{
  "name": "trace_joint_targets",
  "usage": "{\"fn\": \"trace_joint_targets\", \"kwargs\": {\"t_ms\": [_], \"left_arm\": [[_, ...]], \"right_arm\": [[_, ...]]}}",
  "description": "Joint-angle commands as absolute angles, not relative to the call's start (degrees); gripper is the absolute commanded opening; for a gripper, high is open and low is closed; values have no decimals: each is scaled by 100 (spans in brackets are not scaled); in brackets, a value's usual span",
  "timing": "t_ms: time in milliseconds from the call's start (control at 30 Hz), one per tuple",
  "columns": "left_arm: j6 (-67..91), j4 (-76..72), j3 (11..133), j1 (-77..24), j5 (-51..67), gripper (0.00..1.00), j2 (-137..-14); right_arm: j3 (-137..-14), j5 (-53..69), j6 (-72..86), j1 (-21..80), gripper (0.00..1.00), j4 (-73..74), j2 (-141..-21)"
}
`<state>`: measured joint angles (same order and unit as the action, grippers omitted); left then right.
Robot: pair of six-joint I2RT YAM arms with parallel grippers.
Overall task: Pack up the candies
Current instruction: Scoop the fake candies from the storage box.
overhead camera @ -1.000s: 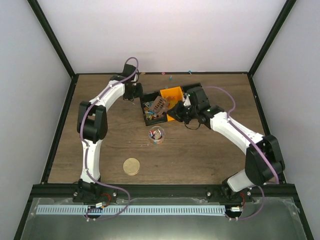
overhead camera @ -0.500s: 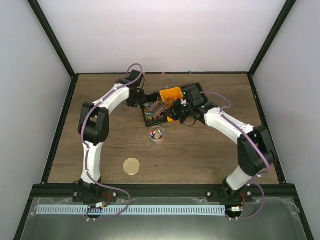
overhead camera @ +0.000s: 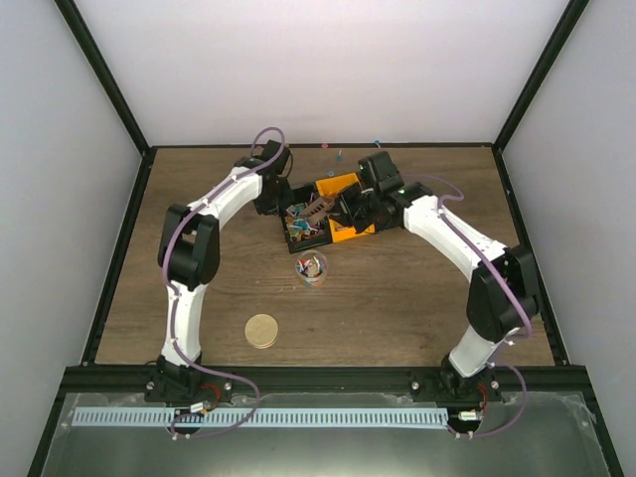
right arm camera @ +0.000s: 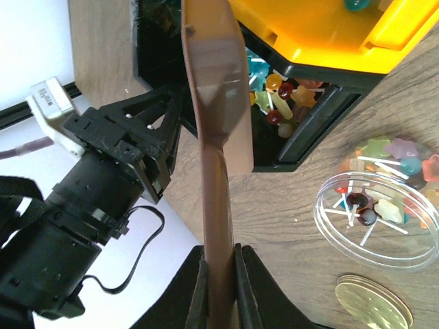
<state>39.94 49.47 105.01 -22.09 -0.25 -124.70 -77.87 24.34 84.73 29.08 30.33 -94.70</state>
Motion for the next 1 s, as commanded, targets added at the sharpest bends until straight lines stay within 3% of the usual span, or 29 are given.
{"fn": "trace_joint_targets", "kwargs": {"t_ms": [0, 400, 733, 967], "left_arm": [[4493, 4997, 10639, -2270, -68, 12, -12641], [4824, 4989, 10523, -2407, 246, 4, -12818], [4851, 4835, 10242, -2452, 307, 4, -12621], [4728, 4800, 10107, -2480, 461, 4, -12582]], "right_arm": [[-8077, 2193, 8532, 3001, 1, 4134, -9764], [-8452, 2251, 8492, 3064, 1, 4665, -10257], [-8998, 1878, 8771, 3168, 1, 5285, -10465], [-9330, 1867, 8697, 3170, 1, 5294, -11363]]}}
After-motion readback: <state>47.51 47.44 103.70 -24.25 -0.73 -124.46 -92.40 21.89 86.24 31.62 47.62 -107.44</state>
